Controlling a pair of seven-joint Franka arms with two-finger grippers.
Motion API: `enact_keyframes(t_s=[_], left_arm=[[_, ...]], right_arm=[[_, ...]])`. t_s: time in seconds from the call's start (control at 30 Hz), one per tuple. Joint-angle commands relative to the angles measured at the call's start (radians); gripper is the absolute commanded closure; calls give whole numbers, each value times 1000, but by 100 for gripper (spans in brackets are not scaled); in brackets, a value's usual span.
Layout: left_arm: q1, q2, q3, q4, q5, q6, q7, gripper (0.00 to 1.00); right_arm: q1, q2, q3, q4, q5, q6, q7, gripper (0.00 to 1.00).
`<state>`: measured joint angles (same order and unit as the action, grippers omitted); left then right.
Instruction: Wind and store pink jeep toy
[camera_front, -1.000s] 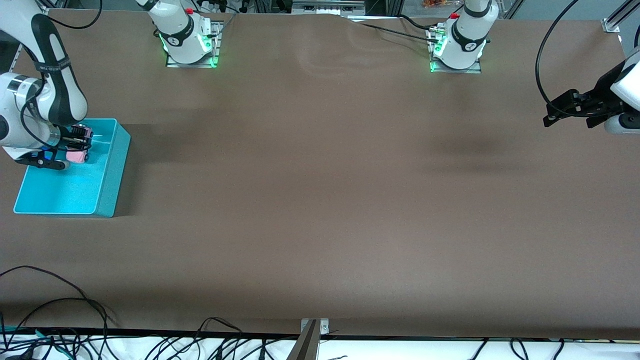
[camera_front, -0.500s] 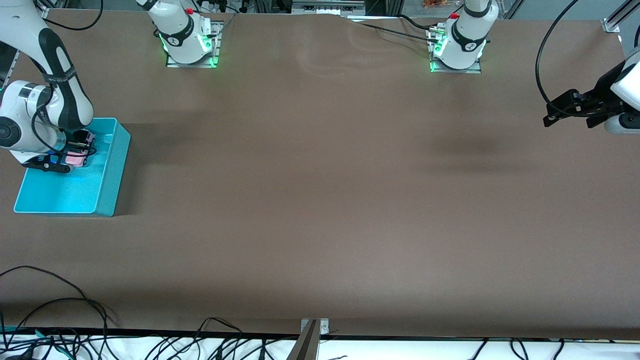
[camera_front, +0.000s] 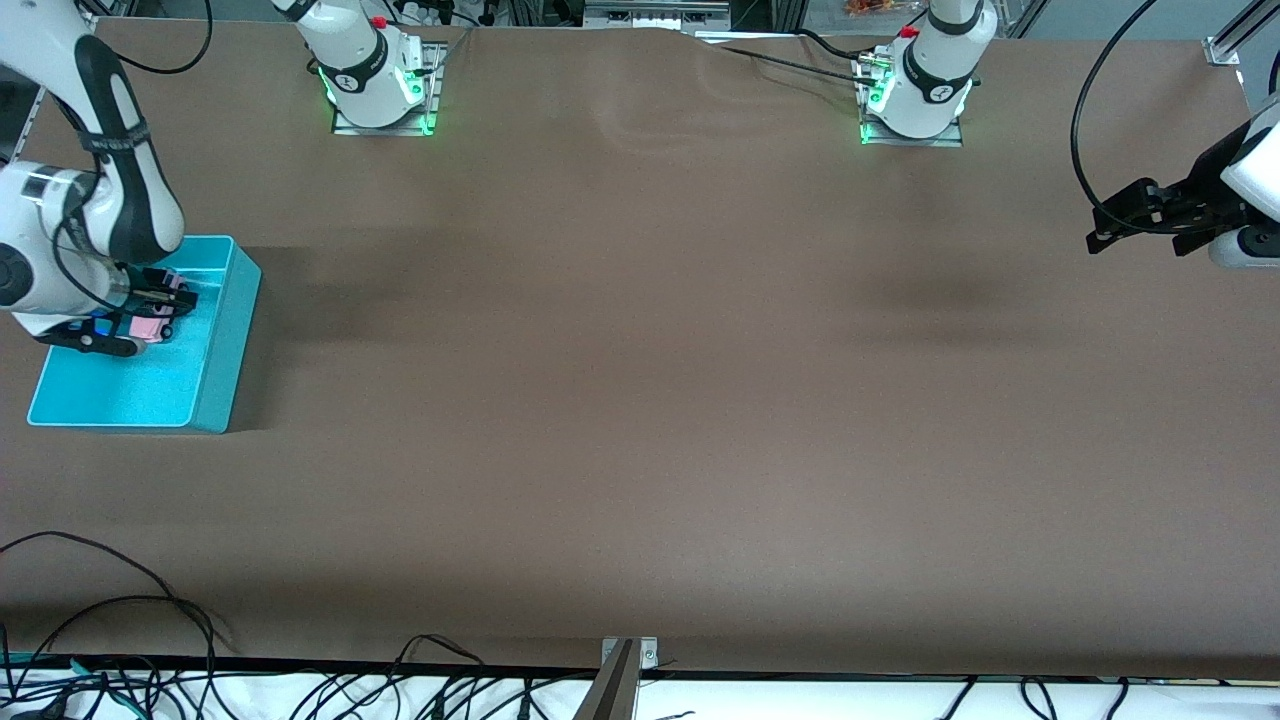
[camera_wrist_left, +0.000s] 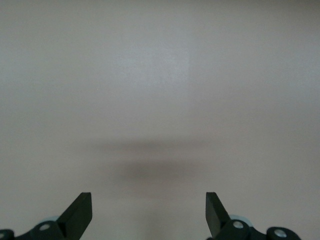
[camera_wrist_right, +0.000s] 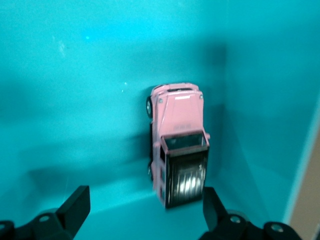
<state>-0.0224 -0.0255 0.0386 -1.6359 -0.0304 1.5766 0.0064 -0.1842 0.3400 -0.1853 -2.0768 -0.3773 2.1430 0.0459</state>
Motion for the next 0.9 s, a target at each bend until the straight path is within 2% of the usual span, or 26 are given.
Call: enact_keyframes(t_s=[0.0,0.1,0.27,0.33,0.47,0.7,0.87], left_arm=[[7,18,-2,39,-8,-26,12,0],[7,18,-2,39,-8,-27,14,0],[7,18,-2,39,-8,-26,12,0],[7,18,-2,39,-8,-26,14,0],[7,18,-2,39,-8,-26,14,0],[7,18,-2,39,-8,-26,14,0],[7,18,-2,39,-8,-26,14,0]], right_arm=[[-3,-127,59,26,-11,-169,20,0],[-3,-185,79,29,27,-212,22,0],[-1,-275,109,33,220,-216,41,0],[3,-306,125,41,268,-216,66,0],[29,-348,144,98,282,-262,84,0],[97,-375,148,231,291,-455,95,0],[100,-394,167,280,402,-477,146,0]])
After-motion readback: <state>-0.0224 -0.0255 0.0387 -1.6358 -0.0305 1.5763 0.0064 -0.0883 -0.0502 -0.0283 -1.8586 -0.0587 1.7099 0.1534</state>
